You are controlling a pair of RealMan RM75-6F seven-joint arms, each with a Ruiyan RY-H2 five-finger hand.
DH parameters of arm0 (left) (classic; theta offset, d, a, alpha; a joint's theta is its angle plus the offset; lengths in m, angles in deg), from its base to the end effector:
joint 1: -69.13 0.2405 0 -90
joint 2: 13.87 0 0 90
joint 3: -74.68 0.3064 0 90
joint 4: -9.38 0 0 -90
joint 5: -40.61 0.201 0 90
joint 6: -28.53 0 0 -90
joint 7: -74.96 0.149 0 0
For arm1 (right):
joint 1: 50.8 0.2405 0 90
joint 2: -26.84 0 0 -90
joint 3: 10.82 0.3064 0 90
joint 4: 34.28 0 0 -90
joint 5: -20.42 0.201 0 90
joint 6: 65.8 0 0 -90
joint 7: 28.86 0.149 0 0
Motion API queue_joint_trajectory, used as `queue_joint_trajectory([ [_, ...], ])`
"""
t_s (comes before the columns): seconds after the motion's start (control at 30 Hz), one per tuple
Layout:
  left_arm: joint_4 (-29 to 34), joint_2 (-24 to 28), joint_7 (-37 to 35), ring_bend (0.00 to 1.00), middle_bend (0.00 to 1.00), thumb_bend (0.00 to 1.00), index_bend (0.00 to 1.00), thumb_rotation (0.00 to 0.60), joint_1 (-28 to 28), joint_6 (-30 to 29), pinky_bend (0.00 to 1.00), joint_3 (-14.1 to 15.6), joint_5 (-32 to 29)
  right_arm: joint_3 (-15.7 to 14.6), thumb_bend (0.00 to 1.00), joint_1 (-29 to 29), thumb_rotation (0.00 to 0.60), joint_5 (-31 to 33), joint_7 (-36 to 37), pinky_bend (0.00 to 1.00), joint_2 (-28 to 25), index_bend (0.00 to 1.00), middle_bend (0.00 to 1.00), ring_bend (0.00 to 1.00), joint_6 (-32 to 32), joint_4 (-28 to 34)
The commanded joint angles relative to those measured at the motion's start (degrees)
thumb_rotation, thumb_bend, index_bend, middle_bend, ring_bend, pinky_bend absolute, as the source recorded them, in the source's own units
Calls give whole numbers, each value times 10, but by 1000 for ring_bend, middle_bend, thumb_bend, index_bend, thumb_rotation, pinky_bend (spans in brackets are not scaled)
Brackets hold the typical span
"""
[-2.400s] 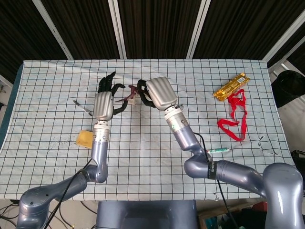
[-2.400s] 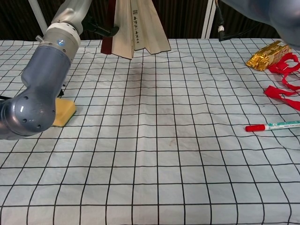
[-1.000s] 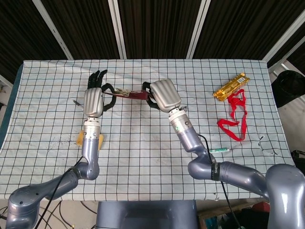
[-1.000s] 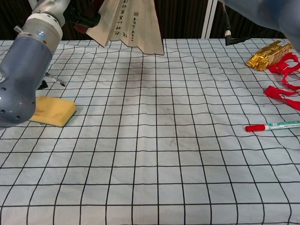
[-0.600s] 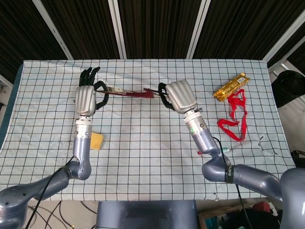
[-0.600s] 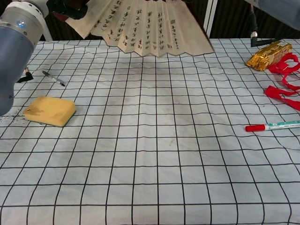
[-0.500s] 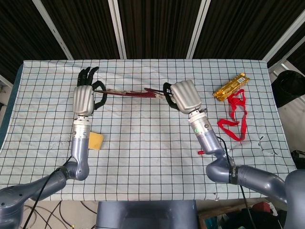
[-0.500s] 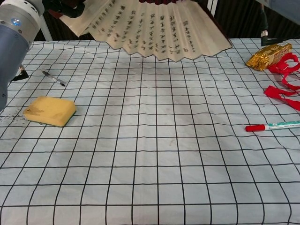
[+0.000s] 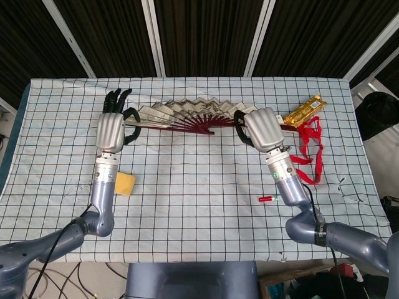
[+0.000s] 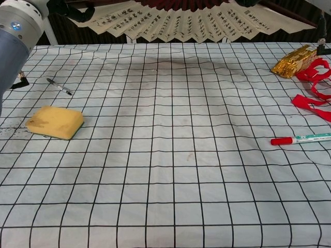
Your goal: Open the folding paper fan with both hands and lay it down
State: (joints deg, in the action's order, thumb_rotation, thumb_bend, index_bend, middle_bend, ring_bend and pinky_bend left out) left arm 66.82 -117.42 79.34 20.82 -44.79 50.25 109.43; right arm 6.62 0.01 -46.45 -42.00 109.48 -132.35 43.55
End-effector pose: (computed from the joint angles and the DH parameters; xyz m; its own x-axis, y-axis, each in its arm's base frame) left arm -0.1490 0.4600 0.0240 0.1254 -0.2491 0.9603 0.9499 -0.2492 -0.1887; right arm -0.1256 -0.4592 0.1008 0.3596 0.1768 0.9162 -0.8335 -0.3806 0.4006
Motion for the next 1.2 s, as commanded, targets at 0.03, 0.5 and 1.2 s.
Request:
queue_joint_trajectory([
  [0.03, -12, -7, -2, 0, 115, 465, 673, 600, -5, 3, 0, 4, 4, -12, 485, -11, 600, -22, 11, 769, 4, 857, 879, 943, -12, -16],
  [0.5, -70, -35, -24, 0, 115, 465, 672, 600, 1, 17, 0, 25, 8, -50, 485, -55, 600, -67, 39, 769, 31, 861, 879, 943, -30, -54],
  [1.2, -110, -66, -50, 0, 115, 463, 669, 600, 38, 22, 0, 70, 27, -85, 485, -109, 600, -102, 47, 769, 65, 860, 879, 942, -44, -91],
])
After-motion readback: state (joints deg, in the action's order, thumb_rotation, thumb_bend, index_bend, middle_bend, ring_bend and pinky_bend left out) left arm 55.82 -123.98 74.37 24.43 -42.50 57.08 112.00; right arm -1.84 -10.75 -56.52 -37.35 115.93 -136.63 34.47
